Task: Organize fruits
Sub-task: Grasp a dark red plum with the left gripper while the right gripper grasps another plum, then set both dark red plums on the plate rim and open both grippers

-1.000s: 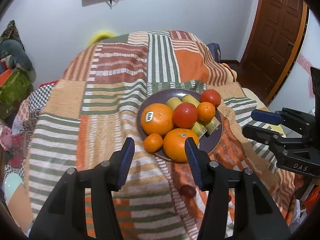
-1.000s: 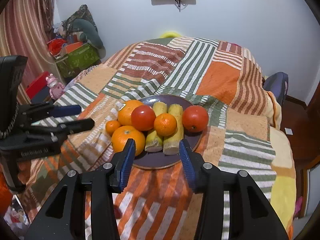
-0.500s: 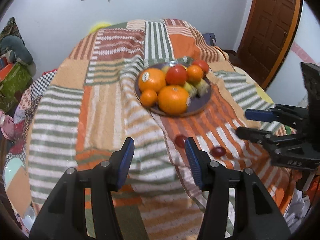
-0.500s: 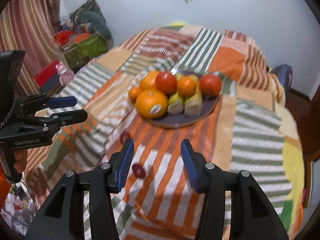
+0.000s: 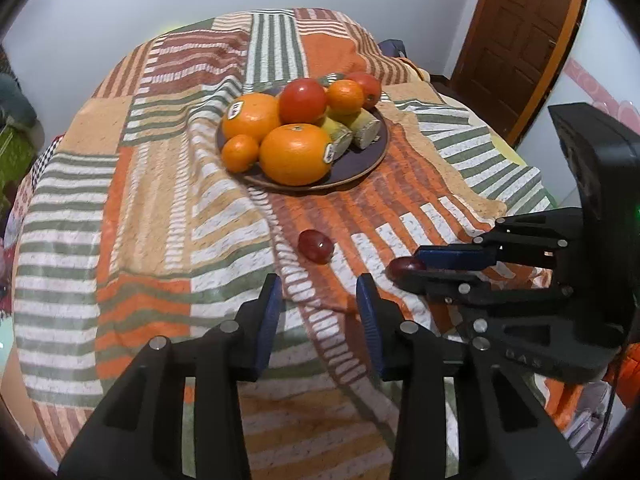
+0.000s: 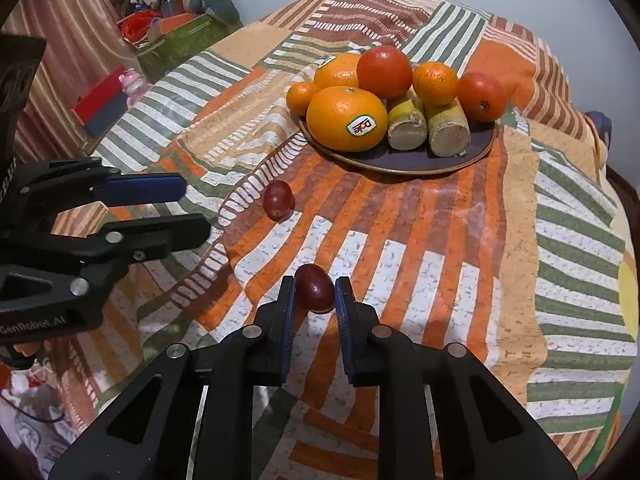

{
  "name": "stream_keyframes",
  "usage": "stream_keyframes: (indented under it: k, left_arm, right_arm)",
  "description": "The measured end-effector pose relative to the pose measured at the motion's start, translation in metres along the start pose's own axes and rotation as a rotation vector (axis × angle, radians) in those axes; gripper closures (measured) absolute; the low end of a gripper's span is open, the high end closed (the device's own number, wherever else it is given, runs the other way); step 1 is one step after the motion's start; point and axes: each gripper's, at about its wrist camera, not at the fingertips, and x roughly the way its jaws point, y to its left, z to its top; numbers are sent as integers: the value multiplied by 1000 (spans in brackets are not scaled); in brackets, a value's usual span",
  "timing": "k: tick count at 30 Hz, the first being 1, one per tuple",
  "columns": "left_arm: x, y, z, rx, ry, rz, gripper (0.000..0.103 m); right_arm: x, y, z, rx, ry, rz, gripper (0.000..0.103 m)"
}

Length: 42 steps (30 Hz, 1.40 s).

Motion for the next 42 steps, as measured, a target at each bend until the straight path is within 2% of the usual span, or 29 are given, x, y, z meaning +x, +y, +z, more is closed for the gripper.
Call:
stream_keyframes:
  k: [14, 16, 18, 24, 33, 42]
  left_arm:
    - [51, 3, 21, -20, 56, 7, 73]
    - [52, 5, 23, -25, 53, 7, 74]
    - [52, 6, 23, -28, 52, 13, 81]
    - [45, 9, 26, -35, 45, 24, 82]
    - [28, -5, 45, -17, -11, -1, 82]
    - [40, -20, 67, -16, -22, -26, 82]
  right_arm:
    - [-29, -35, 4, 73, -95, -14, 86]
    - [-33, -39, 6, 77, -109, -19, 86]
    - [-36, -43, 8, 84, -119, -22, 85]
    - [-43, -54, 14, 103, -151, -26, 85]
    - [-43, -66, 27, 112, -177, -31, 85]
    - [-33, -75, 47, 91, -180, -31, 85]
